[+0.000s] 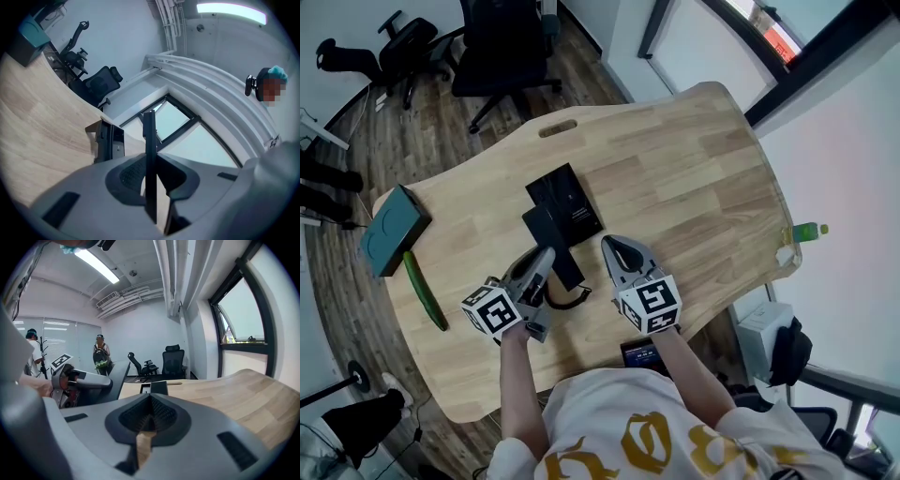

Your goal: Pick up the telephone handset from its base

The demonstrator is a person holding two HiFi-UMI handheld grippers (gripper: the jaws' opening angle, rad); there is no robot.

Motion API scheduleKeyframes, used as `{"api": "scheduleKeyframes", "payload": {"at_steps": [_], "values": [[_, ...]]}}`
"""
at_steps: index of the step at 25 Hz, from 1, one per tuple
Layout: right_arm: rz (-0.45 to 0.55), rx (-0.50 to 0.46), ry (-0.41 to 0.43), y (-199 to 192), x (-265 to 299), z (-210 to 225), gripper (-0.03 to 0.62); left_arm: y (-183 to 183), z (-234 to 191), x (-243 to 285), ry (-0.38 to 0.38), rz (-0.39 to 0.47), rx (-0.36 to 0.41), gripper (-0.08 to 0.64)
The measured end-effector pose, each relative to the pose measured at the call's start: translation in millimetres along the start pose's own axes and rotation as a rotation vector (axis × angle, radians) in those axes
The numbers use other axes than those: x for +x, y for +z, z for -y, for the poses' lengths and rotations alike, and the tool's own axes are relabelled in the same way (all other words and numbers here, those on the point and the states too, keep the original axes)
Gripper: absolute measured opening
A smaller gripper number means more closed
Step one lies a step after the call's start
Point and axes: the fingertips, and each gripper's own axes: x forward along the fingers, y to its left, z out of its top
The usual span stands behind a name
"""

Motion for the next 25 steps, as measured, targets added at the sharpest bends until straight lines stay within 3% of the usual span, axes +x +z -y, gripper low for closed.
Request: {"api": "scheduleKeyframes", "payload": {"at_steps": [25], "values": [[0.123, -0.037, 0.005, 34, -61, -31, 0.005, -10, 78, -52, -0.080, 0.062, 0.065, 0.072]]}}
